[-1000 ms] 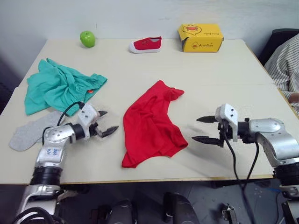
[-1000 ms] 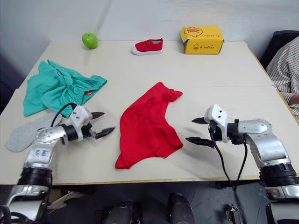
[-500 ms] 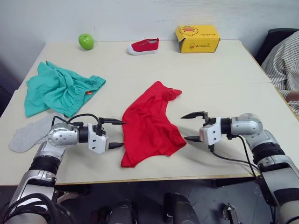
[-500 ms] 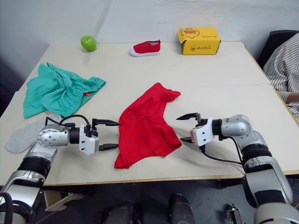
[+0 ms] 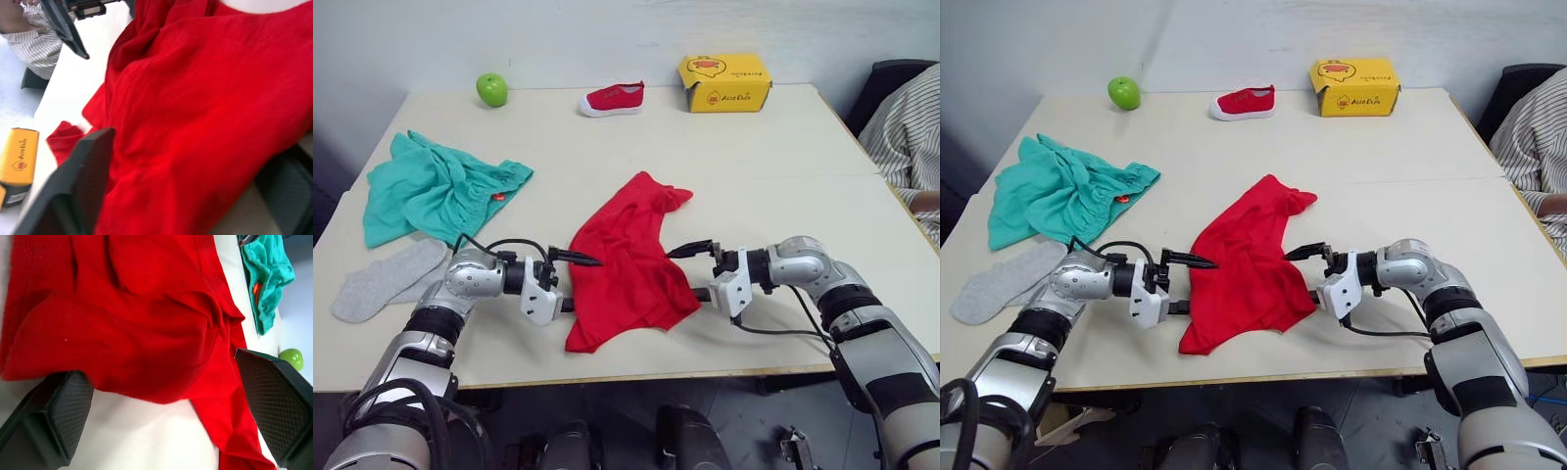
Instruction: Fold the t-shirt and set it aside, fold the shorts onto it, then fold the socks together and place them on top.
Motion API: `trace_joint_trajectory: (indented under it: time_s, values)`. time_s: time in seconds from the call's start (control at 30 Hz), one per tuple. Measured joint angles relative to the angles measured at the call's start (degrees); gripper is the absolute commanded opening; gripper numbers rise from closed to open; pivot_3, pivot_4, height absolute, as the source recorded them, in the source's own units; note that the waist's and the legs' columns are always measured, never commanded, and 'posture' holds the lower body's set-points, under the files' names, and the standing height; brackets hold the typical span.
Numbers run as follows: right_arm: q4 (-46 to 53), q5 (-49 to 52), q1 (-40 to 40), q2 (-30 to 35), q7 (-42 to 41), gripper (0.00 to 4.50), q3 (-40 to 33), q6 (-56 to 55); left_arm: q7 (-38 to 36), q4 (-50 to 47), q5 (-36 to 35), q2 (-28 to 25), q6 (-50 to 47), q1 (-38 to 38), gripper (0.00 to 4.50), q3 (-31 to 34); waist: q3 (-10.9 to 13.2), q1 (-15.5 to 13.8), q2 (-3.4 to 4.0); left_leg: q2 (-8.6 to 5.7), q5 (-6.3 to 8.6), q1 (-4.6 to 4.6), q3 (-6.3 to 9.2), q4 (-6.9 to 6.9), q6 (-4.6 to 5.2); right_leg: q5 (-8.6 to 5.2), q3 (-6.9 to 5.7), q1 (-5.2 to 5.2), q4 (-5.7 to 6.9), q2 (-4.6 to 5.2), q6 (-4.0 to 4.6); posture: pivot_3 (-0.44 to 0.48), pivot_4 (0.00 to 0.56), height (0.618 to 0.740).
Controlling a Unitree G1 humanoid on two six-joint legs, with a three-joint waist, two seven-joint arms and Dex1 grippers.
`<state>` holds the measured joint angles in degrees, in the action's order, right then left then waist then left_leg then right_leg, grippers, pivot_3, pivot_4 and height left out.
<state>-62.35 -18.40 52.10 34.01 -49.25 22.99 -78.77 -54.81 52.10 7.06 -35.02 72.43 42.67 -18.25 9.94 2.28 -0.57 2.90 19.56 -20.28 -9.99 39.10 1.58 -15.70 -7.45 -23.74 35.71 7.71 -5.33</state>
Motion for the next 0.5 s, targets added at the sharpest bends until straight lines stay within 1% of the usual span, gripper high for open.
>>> trace_joint_trajectory:
  time_s: [0.03,0.13,0.27,0.3,0.33,0.37,0.5]
  values:
    - [0.02,0.12,-0.25,0.00,0.00,3.55,0.46,0.01,-0.18,0.40,-0.03,0.41,-0.05,0.19,2.91,-0.58,0.00,-0.12,0.00,0.00,0.00,0.01,0.01,0.00,0.00,0.00,-0.01,0.03,-0.02,0.00,0.00,0.000,0.150,0.740]
    - [0.10,0.41,-1.15,0.01,0.04,2.40,1.38,0.22,-1.19,0.67,-0.04,1.23,-0.40,0.73,1.82,-2.41,0.00,-0.39,0.00,-0.01,0.00,0.01,0.01,0.00,0.01,0.00,0.00,0.03,-0.03,0.00,0.00,0.000,0.150,0.740]
    - [0.89,0.46,-2.25,0.19,-0.01,0.89,1.79,1.53,-3.14,0.83,-0.50,2.50,-1.20,1.86,0.51,-3.99,0.00,-0.51,0.00,-0.01,0.00,0.02,0.01,0.01,0.01,0.00,-0.01,0.04,-0.03,0.00,0.00,0.000,0.150,0.740]
    - [1.55,0.69,-2.78,0.31,-0.30,0.55,1.88,2.05,-3.80,0.75,-0.88,2.66,-1.54,2.28,0.20,-4.20,-0.01,-0.50,0.02,-0.01,0.00,0.03,0.00,0.00,0.01,0.00,0.00,0.05,-0.03,0.00,0.00,0.000,0.150,0.740]
    - [2.30,1.43,-3.61,0.58,-0.85,0.19,1.94,2.68,-4.44,0.53,-1.47,2.87,-2.01,2.48,0.00,-4.22,-0.03,-0.50,0.05,-0.01,0.00,0.05,0.00,0.00,0.01,0.00,0.00,0.06,-0.04,0.00,0.00,0.000,0.150,0.740]
    - [3.89,2.94,-4.76,1.12,-1.83,0.04,2.01,3.79,-5.33,0.43,-2.40,3.25,-2.72,2.53,0.00,-4.34,-0.03,-0.57,0.11,-0.01,0.01,0.04,0.02,0.00,0.02,0.00,-0.01,0.07,-0.05,0.02,0.00,0.000,0.150,0.740]
    - [10.53,10.02,-8.66,2.94,-6.86,0.04,2.01,10.12,-9.25,-0.56,-6.66,4.61,-5.41,1.75,0.00,-4.63,-0.03,-0.75,0.19,-0.04,0.04,0.02,0.08,0.01,0.07,0.00,-0.03,0.07,-0.07,0.07,0.00,0.000,0.150,0.740]
